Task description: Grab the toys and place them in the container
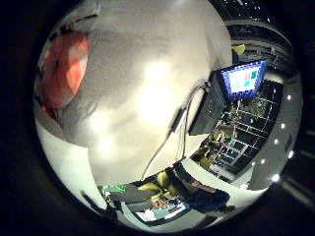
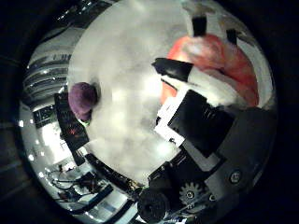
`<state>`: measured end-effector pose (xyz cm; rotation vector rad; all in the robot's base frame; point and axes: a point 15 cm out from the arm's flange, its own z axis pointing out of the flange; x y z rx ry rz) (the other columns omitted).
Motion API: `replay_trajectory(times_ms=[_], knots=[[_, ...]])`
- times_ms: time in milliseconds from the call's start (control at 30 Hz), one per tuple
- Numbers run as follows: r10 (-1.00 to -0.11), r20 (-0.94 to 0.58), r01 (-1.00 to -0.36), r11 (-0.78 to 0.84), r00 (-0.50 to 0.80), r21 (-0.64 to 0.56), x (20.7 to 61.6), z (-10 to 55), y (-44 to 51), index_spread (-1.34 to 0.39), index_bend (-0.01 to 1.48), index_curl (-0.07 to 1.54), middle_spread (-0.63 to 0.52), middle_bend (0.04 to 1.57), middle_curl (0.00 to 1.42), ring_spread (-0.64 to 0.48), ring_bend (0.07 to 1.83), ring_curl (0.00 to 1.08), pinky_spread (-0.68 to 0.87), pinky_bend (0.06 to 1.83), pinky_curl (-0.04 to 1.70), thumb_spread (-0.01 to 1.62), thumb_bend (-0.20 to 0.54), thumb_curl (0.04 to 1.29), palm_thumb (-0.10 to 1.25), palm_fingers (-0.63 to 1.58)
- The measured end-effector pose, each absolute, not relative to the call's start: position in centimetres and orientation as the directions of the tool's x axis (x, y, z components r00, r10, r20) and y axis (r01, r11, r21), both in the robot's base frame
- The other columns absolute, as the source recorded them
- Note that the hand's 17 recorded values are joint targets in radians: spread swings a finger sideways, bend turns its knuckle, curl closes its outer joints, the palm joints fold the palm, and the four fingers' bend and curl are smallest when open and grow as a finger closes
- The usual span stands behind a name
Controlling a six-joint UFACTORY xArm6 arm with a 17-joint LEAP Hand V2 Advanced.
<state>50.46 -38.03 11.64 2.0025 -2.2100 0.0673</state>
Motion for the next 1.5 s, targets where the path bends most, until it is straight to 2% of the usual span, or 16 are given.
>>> replay_trajectory(times_ms=[167, 333, 433, 500, 567, 600, 633, 700, 767, 800, 867, 967, 1100, 1500], knots=[[-0.981, 0.153, -0.987, 0.137, -0.123, 0.084, 48.2, 15.9, -38.6, -0.28, 1.01, 0.70, -0.12, 1.20, 0.64, -0.18, 1.32, 0.58, -0.29, 1.23, 0.59, 0.94, -0.009, 0.48, 1.00, 1.27], [-0.982, 0.147, -0.984, 0.139, -0.122, 0.113, 45.7, 20.7, -37.3, -0.26, 1.05, 0.73, -0.11, 1.26, 0.64, -0.17, 1.37, 0.59, -0.25, 1.26, 0.65, 0.94, -0.016, 0.52, 1.02, 1.21], [-0.981, 0.151, -0.985, 0.136, -0.120, 0.102, 44.7, 22.3, -36.6, -0.25, 1.06, 0.74, -0.11, 1.28, 0.64, -0.17, 1.38, 0.59, -0.24, 1.26, 0.68, 0.93, -0.020, 0.54, 1.02, 1.21], [-0.981, 0.151, -0.985, 0.141, -0.125, 0.100, 44.4, 22.5, -36.7, -0.25, 1.06, 0.73, -0.11, 1.26, 0.62, -0.18, 1.36, 0.58, -0.25, 1.24, 0.68, 0.94, -0.037, 0.54, 0.96, 1.17], [-0.979, 0.152, -0.983, 0.151, -0.134, 0.104, 43.9, 22.4, -37.2, -0.27, 0.97, 0.71, -0.12, 1.23, 0.60, -0.20, 1.33, 0.56, -0.29, 1.22, 0.67, 0.95, -0.037, 0.52, 0.91, 1.10], [-0.979, 0.150, -0.982, 0.154, -0.137, 0.107, 43.8, 22.2, -37.3, -0.30, 0.86, 0.70, -0.14, 1.20, 0.59, -0.21, 1.32, 0.56, -0.33, 1.19, 0.66, 0.95, -0.038, 0.51, 0.88, 1.01], [-0.979, 0.147, -0.980, 0.161, -0.143, 0.114, 43.5, 21.7, -37.6, -0.33, 0.69, 0.67, -0.17, 1.10, 0.56, -0.23, 1.32, 0.55, -0.38, 1.18, 0.66, 0.97, -0.032, 0.49, 0.87, 0.74], [-0.978, 0.142, -0.977, 0.171, -0.152, 0.127, 42.8, 21.0, -38.1, -0.39, 0.50, 0.60, -0.19, 0.92, 0.51, -0.25, 1.22, 0.52, -0.43, 1.19, 0.64, 1.00, -0.033, 0.46, 0.83, 0.40], [-0.978, 0.138, -0.975, 0.174, -0.155, 0.139, 42.6, 20.3, -38.3, -0.42, 0.47, 0.56, -0.18, 0.82, 0.47, -0.21, 1.11, 0.47, -0.33, 1.06, 0.61, 1.01, -0.035, 0.44, 0.79, 0.17], [-0.979, 0.136, -0.973, 0.175, -0.154, 0.154, 42.3, 19.6, -38.5, -0.42, 0.42, 0.53, -0.11, 0.68, 0.42, -0.11, 0.91, 0.41, -0.14, 0.94, 0.59, 1.00, -0.091, 0.40, 0.66, -0.25], [-0.979, 0.144, -0.965, 0.173, -0.146, 0.195, 41.5, 17.9, -39.2, -0.42, 0.36, 0.48, -0.07, 0.60, 0.38, -0.05, 0.80, 0.36, -0.03, 0.86, 0.53, 1.00, -0.066, 0.38, 0.62, -0.23], [-0.978, 0.177, -0.955, 0.151, -0.107, 0.257, 40.5, 16.0, -40.4, -0.43, 0.22, 0.40, 0.01, 0.38, 0.31, 0.07, 0.54, 0.26, 0.19, 0.65, 0.41, 0.97, -0.050, 0.34, 0.51, -0.21], [-0.982, 0.167, -0.942, 0.136, -0.087, 0.308, 39.9, 13.2, -40.4, -0.43, 0.13, 0.32, 0.05, 0.21, 0.28, 0.15, 0.37, 0.21, 0.30, 0.50, 0.33, 0.94, -0.032, 0.31, 0.47, -0.11], [-0.989, 0.130, -0.925, 0.115, -0.072, 0.361, 39.8, 8.5, -39.4, -0.41, 0.13, 0.21, 0.08, 0.17, 0.26, 0.17, 0.27, 0.22, 0.32, 0.43, 0.32, 0.93, -0.027, 0.29, 0.47, -0.08]])
